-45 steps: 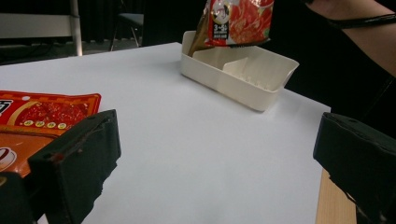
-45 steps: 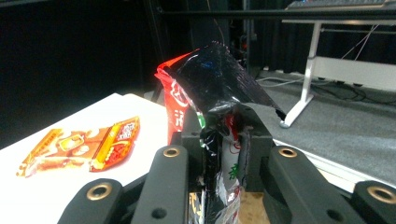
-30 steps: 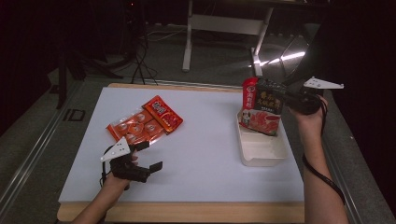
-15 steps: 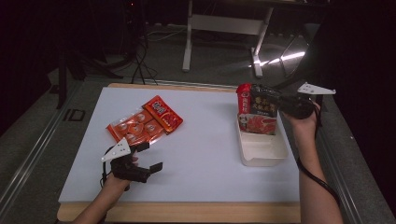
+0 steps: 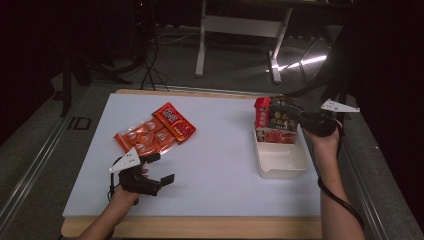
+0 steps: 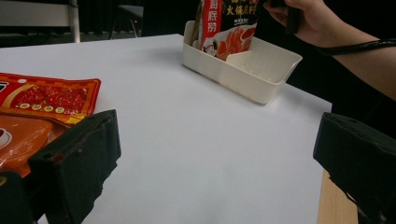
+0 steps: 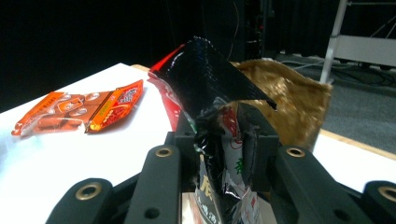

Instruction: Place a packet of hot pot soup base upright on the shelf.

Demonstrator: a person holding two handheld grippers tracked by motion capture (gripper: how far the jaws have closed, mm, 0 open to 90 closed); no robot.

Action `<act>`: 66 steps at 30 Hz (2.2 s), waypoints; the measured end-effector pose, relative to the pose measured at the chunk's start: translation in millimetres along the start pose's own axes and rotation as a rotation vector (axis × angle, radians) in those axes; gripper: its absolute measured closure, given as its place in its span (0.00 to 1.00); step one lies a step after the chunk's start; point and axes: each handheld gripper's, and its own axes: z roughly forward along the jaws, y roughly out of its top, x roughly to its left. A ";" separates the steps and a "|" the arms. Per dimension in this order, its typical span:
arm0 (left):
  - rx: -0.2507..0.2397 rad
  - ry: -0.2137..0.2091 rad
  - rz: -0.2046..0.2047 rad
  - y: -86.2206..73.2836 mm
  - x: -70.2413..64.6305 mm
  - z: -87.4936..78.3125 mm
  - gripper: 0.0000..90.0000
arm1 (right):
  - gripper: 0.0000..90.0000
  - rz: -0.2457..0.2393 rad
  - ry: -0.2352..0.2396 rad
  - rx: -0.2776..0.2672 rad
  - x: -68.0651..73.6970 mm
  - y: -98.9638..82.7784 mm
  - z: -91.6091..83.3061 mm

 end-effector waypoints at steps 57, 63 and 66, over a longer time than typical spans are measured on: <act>0.115 0.016 -0.004 19.3 18.6 -18.6 0.11 | 0.17 -0.083 0.207 -0.026 147.8 15.8 -21.9; 0.131 0.033 0.024 28.0 32.9 -32.8 0.34 | 0.17 -0.088 0.224 -0.018 162.3 8.7 -23.6; 0.122 0.081 0.031 33.4 41.6 -41.0 0.44 | 0.17 -0.082 0.228 -0.017 167.7 4.4 -25.0</act>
